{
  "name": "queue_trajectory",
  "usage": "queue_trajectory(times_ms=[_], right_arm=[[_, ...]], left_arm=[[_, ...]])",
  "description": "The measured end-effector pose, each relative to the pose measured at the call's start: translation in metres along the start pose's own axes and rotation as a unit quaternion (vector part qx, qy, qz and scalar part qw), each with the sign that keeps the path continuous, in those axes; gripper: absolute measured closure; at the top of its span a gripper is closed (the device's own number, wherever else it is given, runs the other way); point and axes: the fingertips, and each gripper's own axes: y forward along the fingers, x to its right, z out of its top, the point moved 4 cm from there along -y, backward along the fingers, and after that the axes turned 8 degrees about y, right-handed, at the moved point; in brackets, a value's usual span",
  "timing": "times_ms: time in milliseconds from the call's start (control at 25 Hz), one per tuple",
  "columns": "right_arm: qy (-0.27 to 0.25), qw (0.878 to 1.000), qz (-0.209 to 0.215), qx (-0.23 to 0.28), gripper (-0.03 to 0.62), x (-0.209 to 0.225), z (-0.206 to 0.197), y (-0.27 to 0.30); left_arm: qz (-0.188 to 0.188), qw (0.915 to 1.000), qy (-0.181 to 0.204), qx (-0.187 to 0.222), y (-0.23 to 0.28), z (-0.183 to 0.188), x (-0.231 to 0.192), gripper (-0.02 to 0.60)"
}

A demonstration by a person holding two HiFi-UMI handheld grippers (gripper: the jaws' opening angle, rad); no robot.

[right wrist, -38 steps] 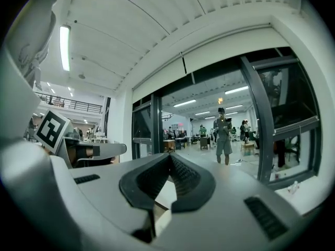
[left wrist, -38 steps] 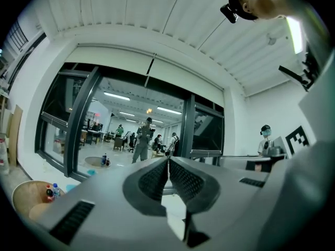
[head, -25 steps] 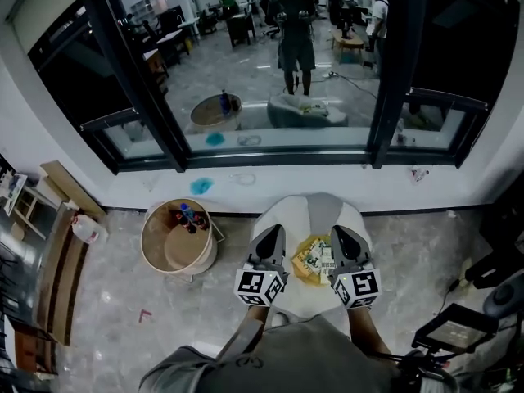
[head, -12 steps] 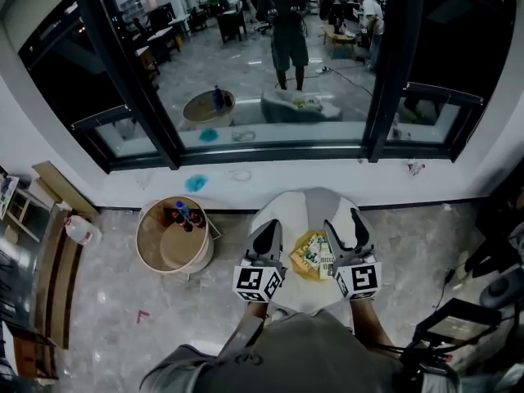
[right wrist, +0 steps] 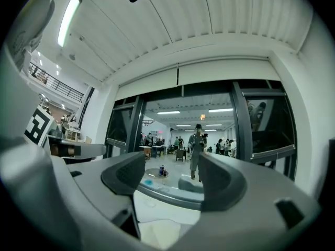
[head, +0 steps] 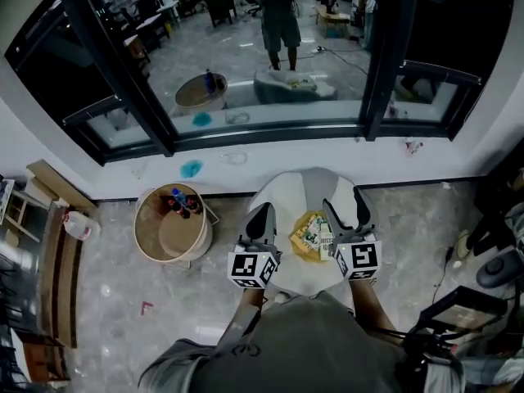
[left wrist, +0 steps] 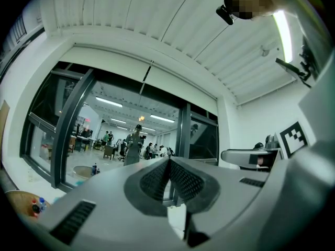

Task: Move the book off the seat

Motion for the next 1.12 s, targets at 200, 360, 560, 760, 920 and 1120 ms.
queue_trajectory(times_ms=[200,360,560,760,920,1120], right_arm=[[0.008,1.0,-0.016,-0.016,0.284,0.013,-0.006,-0.002],[0.01,0.999,-0.024,-0.033,0.284,0.024,-0.014,0.001],[0.015,0.998,-0.033,-0.054,0.284,0.032,-0.028,0.005],[0.028,0.995,-0.035,-0.088,0.284,0.051,-0.056,0.013],[0.046,0.99,-0.037,-0.127,0.284,0.062,-0.089,0.023],[0.058,0.982,-0.041,-0.173,0.284,0.081,-0.131,0.027]], left_arm=[[-0.003,1.0,0.001,-0.003,0.0,-0.003,0.001,0.571],[-0.005,1.0,0.003,-0.006,0.006,-0.007,0.001,0.571],[-0.009,0.9997,0.005,-0.021,0.006,-0.018,-0.001,0.571],[-0.01,0.9992,0.007,-0.037,0.012,-0.03,0.003,0.571],[-0.022,0.9972,-0.008,-0.071,0.017,-0.055,0.0,0.571],[-0.05,0.9902,-0.012,-0.13,0.037,-0.11,0.004,0.57]])
